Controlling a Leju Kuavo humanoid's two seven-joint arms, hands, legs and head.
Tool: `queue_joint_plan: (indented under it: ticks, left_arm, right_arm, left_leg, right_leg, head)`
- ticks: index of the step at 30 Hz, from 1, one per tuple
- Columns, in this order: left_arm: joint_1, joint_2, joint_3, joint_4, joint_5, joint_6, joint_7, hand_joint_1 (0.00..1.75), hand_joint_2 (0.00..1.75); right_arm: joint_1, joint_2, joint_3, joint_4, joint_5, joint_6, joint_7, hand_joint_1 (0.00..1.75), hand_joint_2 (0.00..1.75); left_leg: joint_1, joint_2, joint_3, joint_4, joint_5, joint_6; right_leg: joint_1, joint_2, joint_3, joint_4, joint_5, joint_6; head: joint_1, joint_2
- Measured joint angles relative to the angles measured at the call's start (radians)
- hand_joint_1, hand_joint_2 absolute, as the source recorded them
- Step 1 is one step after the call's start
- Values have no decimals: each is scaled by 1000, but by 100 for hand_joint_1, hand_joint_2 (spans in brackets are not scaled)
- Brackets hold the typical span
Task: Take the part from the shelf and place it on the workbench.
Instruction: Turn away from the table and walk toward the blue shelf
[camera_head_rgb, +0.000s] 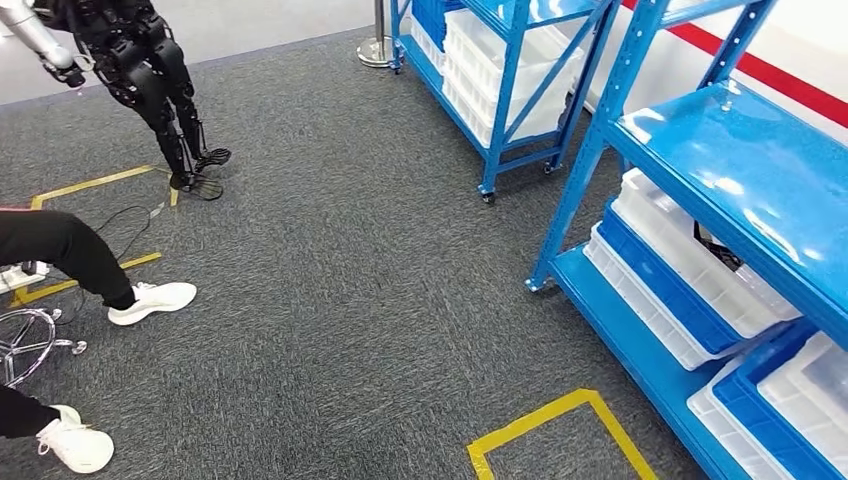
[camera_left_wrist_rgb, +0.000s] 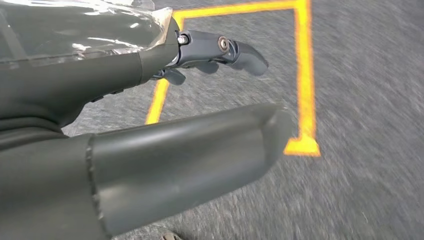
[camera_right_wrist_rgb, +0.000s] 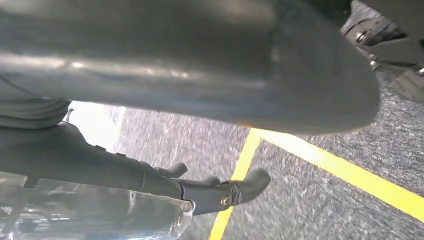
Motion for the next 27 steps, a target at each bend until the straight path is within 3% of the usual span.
queue_joint_plan:
  ticks: [2,3,4,5,7,9,11,12,14,16,18,19,21,22,24,26,27]
  left_arm:
    - [5,-2,0,0,0,-19,-13,0,0]
    - [7,-3,0,0,-1,-33,-22,0,0]
    - [8,-3,0,0,-5,-50,-33,0,0]
    - [9,-3,-1,0,-11,-70,-44,0,0]
    - [9,0,-6,0,-39,-120,-65,0,0]
    - [9,6,-22,0,-83,-174,-77,0,0]
    - [7,11,-46,0,-123,-210,-77,0,0]
    - [6,13,-57,0,-135,-219,-75,0,0]
    - [6,17,-74,0,-149,-224,-64,0,0]
    - [7,21,-86,0,-158,-221,-45,0,0]
    - [8,22,-94,0,-162,-216,-28,0,0]
    - [8,23,-97,0,-163,-213,-23,0,0]
    - [8,23,-103,0,-163,-210,-19,0,0]
    - [8,24,-104,0,-163,-209,-18,0,0]
    - [9,26,-106,0,-163,-208,-17,0,0]
    - [5,27,-108,0,-163,-206,-16,0,0]
    - [2,26,-109,0,-163,-206,-17,0,0]
  right_arm:
    - [0,-2,-1,0,-10,0,-2,0,0]
    - [1,-3,-3,0,-17,0,-2,0,0]
    - [2,-6,-7,0,-26,0,-2,0,0]
    - [2,-9,-12,0,-35,-1,-2,0,0]
    - [3,-13,-27,0,-66,-12,-4,0,0]
    - [10,-18,-55,0,-111,-34,-19,0,0]
    - [26,-24,-90,0,-150,-55,-43,0,0]
    - [35,-28,-108,0,-163,-62,-51,0,0]
    - [46,-32,-136,0,-178,-70,-57,0,0]
    - [48,-33,-157,0,-185,-74,-56,0,0]
    - [52,-33,-171,0,-186,-74,-51,0,0]
    - [55,-32,-177,0,-184,-74,-48,0,0]
    - [61,-33,-185,0,-181,-74,-45,0,0]
    - [61,-32,-188,0,-180,-74,-44,0,0]
    - [59,-31,-191,0,-179,-74,-44,0,0]
    - [60,-30,-194,0,-177,-73,-43,0,0]
    - [61,-31,-195,0,-176,-73,-42,0,0]
  left_leg:
    - [0,-20,-59,109,-38,-1]
    - [0,-22,-71,124,-29,0]
    - [1,-24,-67,102,-1,1]
    - [3,-30,-45,45,40,2]
    - [8,-68,13,-89,108,6]
    - [6,-90,39,-148,125,12]
    - [0,-71,41,-156,127,25]
    - [-1,-60,44,-162,131,34]
    - [2,-34,48,-176,139,49]
    - [-1,-4,47,-179,139,54]
    - [-2,25,46,-179,137,53]
    - [-2,38,46,-178,136,51]
    - [0,60,49,-177,132,44]
    - [-1,70,53,-176,129,38]
    - [-3,90,63,-175,120,22]
    - [-2,111,76,-178,112,7]
    - [2,106,80,-175,107,0]
  right_leg:
    - [4,26,-1,1,1,-2]
    - [5,41,-1,1,0,-2]
    - [5,56,1,2,0,-2]
    - [5,71,3,2,0,-2]
    - [8,98,2,5,-1,1]
    - [10,117,-7,7,-2,10]
    - [10,132,-16,6,-1,24]
    - [10,126,-21,13,-5,29]
    - [11,81,-54,78,-40,29]
    - [9,33,-123,209,-99,24]
    - [3,21,-167,293,-127,34]
    - [-1,16,-158,279,-117,44]
    - [-11,-13,-82,143,-67,67]
    - [-12,-37,-44,73,-41,72]
    - [-9,-68,-7,3,-14,62]
    - [-3,-52,-11,3,-10,42]
    - [-7,-40,-10,3,-10,35]
  head:
    - [-1,0]
    - [-1,0]
    - [-1,0]
    - [-1,0]
    - [-1,0]
    - [-1,0]
    - [-1,0]
    - [-1,0]
    - [4,0]
    - [7,0]
    - [7,0]
    - [7,0]
    - [7,0]
    - [7,0]
    - [5,0]
    - [3,0]
    - [2,0]
